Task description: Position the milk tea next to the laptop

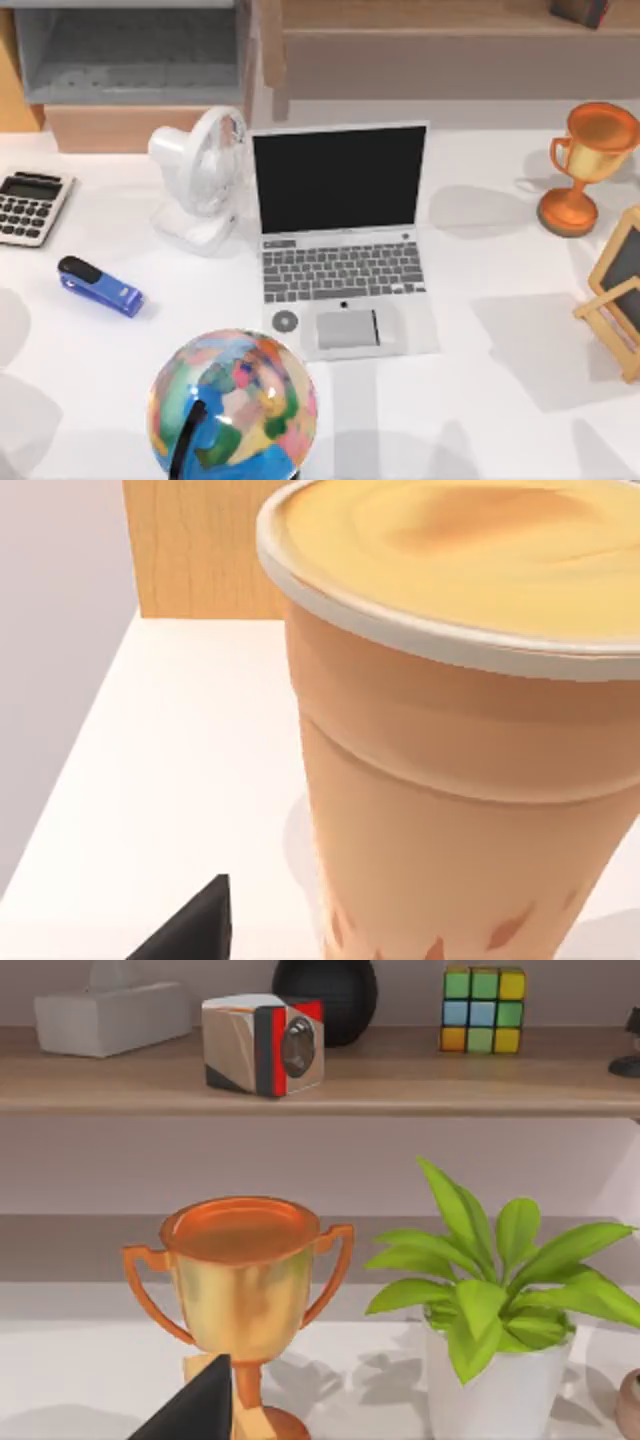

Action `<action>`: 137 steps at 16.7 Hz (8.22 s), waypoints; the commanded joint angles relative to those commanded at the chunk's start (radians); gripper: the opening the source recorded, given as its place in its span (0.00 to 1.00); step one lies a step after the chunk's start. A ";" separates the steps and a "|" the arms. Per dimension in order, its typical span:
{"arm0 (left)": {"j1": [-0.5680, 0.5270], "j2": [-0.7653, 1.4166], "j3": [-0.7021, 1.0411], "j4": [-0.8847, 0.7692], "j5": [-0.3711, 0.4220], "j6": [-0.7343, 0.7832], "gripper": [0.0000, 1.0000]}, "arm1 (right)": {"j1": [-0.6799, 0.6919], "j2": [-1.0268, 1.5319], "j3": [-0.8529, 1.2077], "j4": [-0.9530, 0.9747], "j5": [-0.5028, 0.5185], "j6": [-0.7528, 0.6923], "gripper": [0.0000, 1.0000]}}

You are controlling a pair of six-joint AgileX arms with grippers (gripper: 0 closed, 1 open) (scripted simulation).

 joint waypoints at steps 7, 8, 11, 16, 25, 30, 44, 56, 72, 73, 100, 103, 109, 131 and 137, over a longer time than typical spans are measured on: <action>-0.196 0.219 0.099 0.232 -0.179 -0.128 1.00 | 0.000 0.000 0.000 0.000 0.000 0.000 1.00; -0.228 0.250 0.111 0.263 -0.209 -0.144 1.00 | 0.000 0.000 0.000 0.000 0.000 0.000 1.00; -0.295 0.311 0.136 0.323 -0.272 -0.174 1.00 | 0.000 0.000 0.000 0.000 0.000 0.000 1.00; -0.299 0.315 0.137 0.326 -0.276 -0.176 0.92 | 0.000 0.000 0.000 0.000 0.000 0.000 1.00; -0.299 0.315 0.137 0.326 -0.276 -0.176 0.25 | 0.000 0.000 0.000 0.000 0.000 0.000 1.00; -0.299 0.315 0.137 0.326 -0.276 -0.176 0.00 | 0.000 0.000 0.000 0.000 0.000 0.000 1.00; -0.298 0.247 0.141 0.253 -0.277 -0.174 0.00 | 0.000 0.000 0.000 0.000 0.000 0.000 1.00; -0.608 0.088 0.319 0.303 -0.511 -0.242 0.00 | 0.000 0.000 0.000 0.000 0.000 0.000 1.00; -1.918 0.329 0.999 -0.079 -1.703 -0.551 0.00 | 0.000 0.000 0.000 0.000 0.000 0.000 1.00; -1.980 0.380 1.039 -0.115 -1.776 -0.572 0.00 | 0.000 0.000 0.000 0.000 0.000 0.000 1.00; -2.295 0.739 1.347 -0.391 -2.218 -0.663 0.00 | 0.000 0.000 0.000 0.000 0.000 0.000 1.00; -2.293 0.744 1.341 -0.384 -2.220 -0.660 0.00 | 0.000 0.000 0.000 0.000 0.000 0.000 1.00; -2.281 0.791 1.291 -0.322 -2.224 -0.675 0.00 | 0.000 0.000 0.000 0.000 0.000 0.000 1.00; -2.286 0.857 1.246 -0.271 -2.211 -0.694 0.90 | 0.000 0.000 0.000 0.000 0.000 0.000 1.00; -2.286 0.857 1.246 -0.271 -2.211 -0.694 1.00 | 0.000 0.000 0.000 0.000 0.000 0.000 1.00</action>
